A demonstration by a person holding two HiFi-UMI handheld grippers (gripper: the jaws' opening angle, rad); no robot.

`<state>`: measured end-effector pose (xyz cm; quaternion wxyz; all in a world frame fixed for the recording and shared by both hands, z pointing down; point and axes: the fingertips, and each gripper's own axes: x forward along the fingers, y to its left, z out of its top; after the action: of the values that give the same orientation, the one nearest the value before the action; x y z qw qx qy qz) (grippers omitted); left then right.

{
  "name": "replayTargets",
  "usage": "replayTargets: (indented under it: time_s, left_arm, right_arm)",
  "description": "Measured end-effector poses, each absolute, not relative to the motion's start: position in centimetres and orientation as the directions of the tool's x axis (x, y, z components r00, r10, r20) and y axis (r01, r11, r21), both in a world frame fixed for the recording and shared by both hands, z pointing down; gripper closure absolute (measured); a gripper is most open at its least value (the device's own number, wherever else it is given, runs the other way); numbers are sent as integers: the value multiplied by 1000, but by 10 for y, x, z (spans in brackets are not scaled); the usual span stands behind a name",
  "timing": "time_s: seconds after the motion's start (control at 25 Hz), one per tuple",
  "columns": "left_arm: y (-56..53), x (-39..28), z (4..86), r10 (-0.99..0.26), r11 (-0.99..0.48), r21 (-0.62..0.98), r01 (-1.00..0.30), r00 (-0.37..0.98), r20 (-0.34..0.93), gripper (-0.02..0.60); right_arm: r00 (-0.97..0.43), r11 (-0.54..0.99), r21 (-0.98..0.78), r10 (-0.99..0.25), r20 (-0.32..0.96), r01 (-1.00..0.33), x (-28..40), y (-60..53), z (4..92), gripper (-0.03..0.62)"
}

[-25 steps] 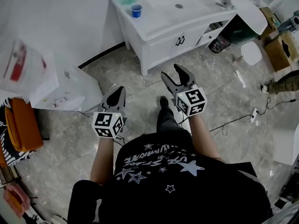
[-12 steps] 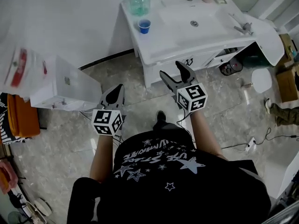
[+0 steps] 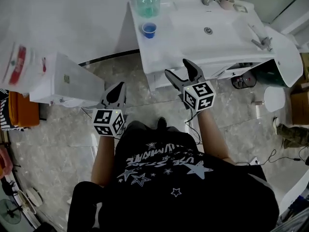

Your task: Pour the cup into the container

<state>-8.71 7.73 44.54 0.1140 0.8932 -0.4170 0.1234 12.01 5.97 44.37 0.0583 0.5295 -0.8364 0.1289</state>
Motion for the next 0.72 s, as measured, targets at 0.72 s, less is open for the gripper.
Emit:
replayTargets:
  time_s: [0.72]
  left_arm:
    - [-31,-71,471,-683,-648,128,-750,648,338,571]
  right_arm:
    - [-454,433,-138,-841,294,-891,121,-30,465,174]
